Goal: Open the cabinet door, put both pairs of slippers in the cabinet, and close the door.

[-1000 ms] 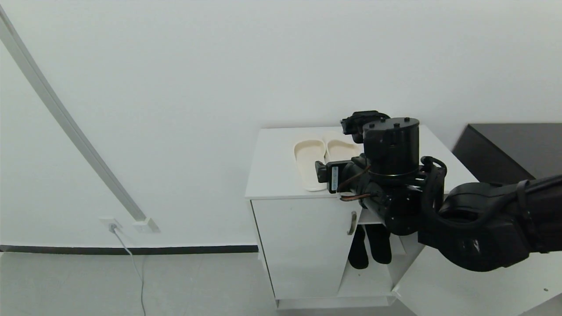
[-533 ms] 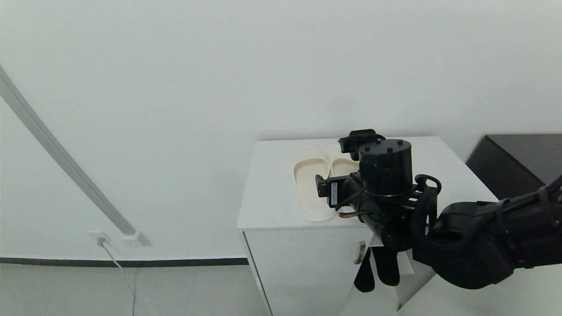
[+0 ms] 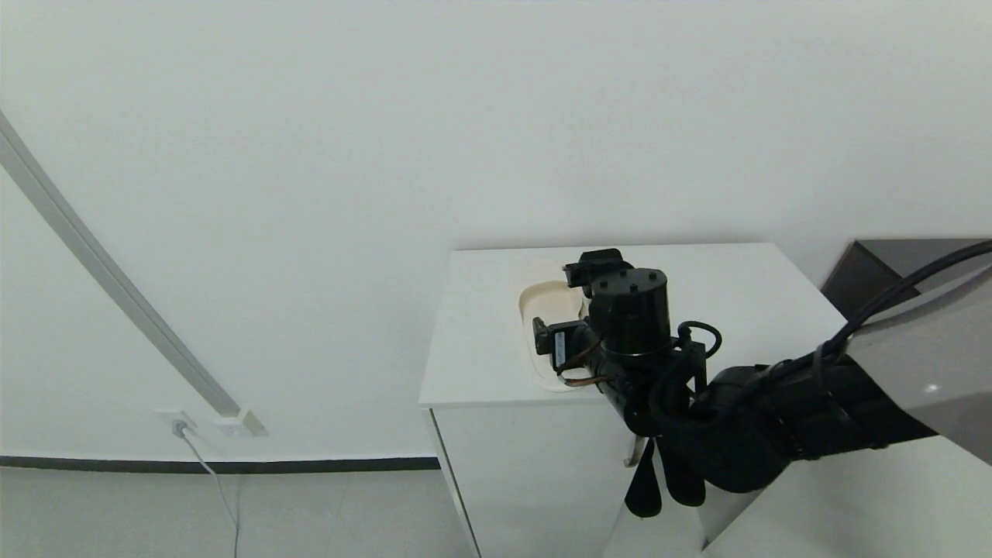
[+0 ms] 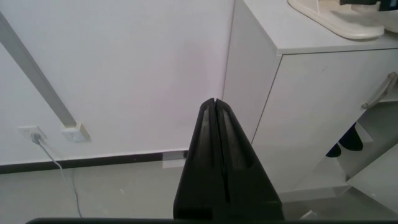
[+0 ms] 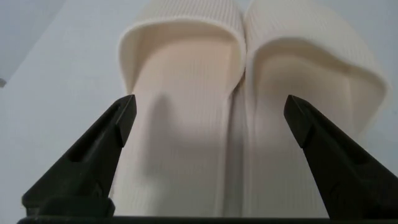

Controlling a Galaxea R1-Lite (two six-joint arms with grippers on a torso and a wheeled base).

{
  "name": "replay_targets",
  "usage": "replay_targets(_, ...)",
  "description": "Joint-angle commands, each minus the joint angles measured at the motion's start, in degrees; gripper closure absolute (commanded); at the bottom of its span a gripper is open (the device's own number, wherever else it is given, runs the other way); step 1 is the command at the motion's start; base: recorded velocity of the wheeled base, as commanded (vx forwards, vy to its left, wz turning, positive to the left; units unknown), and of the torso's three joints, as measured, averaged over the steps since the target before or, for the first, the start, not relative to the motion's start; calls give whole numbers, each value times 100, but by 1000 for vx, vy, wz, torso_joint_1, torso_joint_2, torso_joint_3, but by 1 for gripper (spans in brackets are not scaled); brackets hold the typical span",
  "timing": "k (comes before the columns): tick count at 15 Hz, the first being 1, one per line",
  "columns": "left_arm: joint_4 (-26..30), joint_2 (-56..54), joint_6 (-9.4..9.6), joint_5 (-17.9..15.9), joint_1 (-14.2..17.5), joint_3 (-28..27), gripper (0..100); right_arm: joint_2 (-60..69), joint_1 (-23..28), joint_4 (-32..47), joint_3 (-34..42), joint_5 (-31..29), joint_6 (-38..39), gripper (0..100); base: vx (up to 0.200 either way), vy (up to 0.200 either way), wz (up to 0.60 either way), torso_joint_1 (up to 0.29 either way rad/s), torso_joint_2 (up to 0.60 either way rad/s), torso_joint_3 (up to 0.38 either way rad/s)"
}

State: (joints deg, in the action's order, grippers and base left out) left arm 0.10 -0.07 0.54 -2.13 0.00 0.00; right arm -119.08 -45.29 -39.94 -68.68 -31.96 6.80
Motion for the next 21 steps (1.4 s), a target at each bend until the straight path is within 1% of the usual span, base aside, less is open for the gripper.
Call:
replay_targets(1, -1, 7, -1, -6, 0, 0, 100, -529, 222, 21, -515, 41, -91, 0, 0, 0, 0, 0, 0, 0)
replay_targets(4, -1, 7, -1, 2, 0, 0, 100, -792, 459, 267, -1095, 234, -109, 0, 0, 0, 0, 0, 0, 0)
replay_targets(6, -1, 7, -1, -6, 0, 0, 100, -889, 539, 329, -1350, 278, -109, 0, 0, 0, 0, 0, 0, 0)
replay_targets(8, -1, 7, -1, 2, 0, 0, 100, -889, 539, 390, -1437, 349, -109, 0, 0, 0, 0, 0, 0, 0)
replay_targets(9, -1, 7, -1, 2, 0, 0, 100, -907, 539, 460, -1534, 349, -109, 100, 0, 0, 0, 0, 0, 0)
replay_targets(18, -1, 7, -1, 2, 0, 0, 100, -854, 530, 452, -1464, 349, -162, 100, 0, 0, 0, 0, 0, 0)
replay_targets(20, -1, 7, -1, 2, 0, 0, 100, -511, 495, 443, -1174, 507, -170, 100, 0, 0, 0, 0, 0, 0)
replay_targets(21, -1, 7, -1, 2, 0, 0, 100, -116, 442, 443, -805, 709, -214, 100, 0, 0, 0, 0, 0, 0)
